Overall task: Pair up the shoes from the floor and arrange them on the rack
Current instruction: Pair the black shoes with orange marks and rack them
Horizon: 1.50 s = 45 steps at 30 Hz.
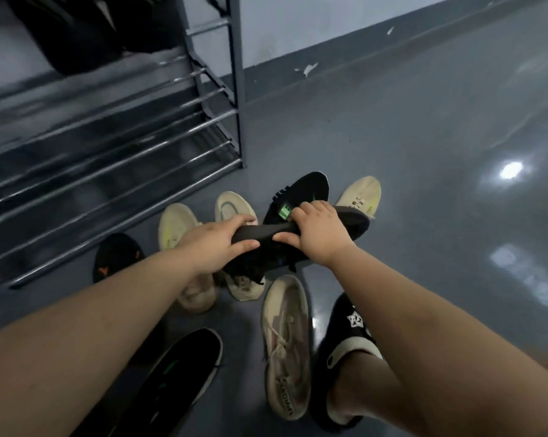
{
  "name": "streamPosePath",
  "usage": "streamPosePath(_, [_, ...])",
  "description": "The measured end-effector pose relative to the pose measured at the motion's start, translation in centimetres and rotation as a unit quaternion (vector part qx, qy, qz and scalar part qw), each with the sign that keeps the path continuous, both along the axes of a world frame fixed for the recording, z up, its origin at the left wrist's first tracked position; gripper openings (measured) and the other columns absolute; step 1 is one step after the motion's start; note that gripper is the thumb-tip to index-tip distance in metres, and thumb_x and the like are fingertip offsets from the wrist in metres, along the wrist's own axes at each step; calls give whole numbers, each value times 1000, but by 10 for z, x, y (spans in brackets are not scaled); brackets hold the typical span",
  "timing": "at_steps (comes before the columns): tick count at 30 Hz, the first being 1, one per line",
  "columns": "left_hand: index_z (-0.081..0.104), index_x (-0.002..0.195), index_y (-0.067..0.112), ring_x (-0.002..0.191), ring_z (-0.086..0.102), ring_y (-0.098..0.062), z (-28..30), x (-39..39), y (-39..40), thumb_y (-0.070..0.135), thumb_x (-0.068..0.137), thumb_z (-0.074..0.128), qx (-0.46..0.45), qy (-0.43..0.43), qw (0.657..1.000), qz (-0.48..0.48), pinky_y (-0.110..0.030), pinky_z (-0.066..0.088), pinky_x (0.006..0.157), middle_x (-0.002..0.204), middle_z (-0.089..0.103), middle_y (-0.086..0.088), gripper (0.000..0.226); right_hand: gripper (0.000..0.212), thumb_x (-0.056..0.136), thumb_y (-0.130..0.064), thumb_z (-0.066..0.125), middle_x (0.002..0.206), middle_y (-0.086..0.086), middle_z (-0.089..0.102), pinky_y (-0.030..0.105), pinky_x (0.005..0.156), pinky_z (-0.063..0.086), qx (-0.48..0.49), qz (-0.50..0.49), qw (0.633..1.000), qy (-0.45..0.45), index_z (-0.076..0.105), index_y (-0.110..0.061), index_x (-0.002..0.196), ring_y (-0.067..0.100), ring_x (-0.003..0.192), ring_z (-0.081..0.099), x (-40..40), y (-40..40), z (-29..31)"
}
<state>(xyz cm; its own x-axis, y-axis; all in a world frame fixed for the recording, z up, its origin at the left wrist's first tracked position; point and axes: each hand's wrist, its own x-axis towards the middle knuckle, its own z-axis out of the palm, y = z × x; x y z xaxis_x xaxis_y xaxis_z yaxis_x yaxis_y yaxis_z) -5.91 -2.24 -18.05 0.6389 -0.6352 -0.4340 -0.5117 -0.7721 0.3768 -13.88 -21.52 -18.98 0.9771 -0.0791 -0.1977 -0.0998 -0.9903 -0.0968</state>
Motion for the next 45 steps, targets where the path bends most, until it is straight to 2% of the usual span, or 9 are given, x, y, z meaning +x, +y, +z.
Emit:
streamPosePath(11, [48,121,24,104,57,-18,49,-24,155,45,88,55,-43,50,988,142,-28,43,85,118,60,-2,40,68,87,-69,33,125,9,54,38,110,23,-42,189,981,-11,53,-12,120,29,120,45,28,145,61])
streamPosePath(15, [56,107,26,103,60,-19,49,-23,201,45,87,58,-84,135,955,248,-35,47,94,112,64,-3,28,79,87,-72,20,156,11,23,46,120,1,-32,146,989,15,29,-21,147,29,146,14,28,184,62])
streamPosePath(18, [59,97,27,94,61,-18,42,-32,226,43,89,56,-149,206,891,376,-34,51,81,104,65,-2,19,86,86,-75,20,161,11,-4,45,120,1,67,3,997,42,-1,-26,153,29,148,-2,28,203,58])
streamPosePath(21, [57,100,22,82,58,-13,34,-50,235,38,94,51,-250,313,763,508,-28,48,65,97,62,0,18,93,86,-72,33,161,11,2,43,118,14,280,-149,941,121,-10,-22,152,32,147,12,18,217,53])
streamPosePath(25, [56,110,18,86,64,-18,18,-67,239,34,97,45,-342,403,632,567,-37,53,69,99,68,-4,24,86,85,-68,44,147,10,41,41,105,40,486,-237,821,184,17,-20,151,32,127,48,1,239,33])
streamPosePath(27, [56,119,17,84,68,-19,11,-74,238,35,97,43,-354,441,596,570,-36,57,66,99,71,-5,31,67,86,-59,53,123,5,61,35,76,54,589,-287,730,193,43,-17,137,22,96,63,-4,251,31])
streamPosePath(29, [55,123,14,78,71,-19,7,-82,234,35,97,42,-356,467,583,562,-35,59,63,94,73,-6,35,44,88,-43,61,97,2,67,30,66,54,651,-309,670,179,56,-16,122,14,73,62,-10,261,29])
streamPosePath(39, [49,131,10,93,63,-24,-10,-84,222,37,99,37,-368,497,565,547,-38,51,79,106,66,-10,43,40,86,-43,62,119,-5,66,42,89,53,724,-314,575,218,55,-33,124,19,105,63,-10,259,9])
streamPosePath(45, [54,120,21,96,60,-17,-33,-74,202,43,94,46,-324,477,585,570,-28,47,78,105,65,-1,34,48,83,-7,69,110,3,68,36,69,57,699,-323,610,187,52,-22,126,19,91,67,-4,241,-18])
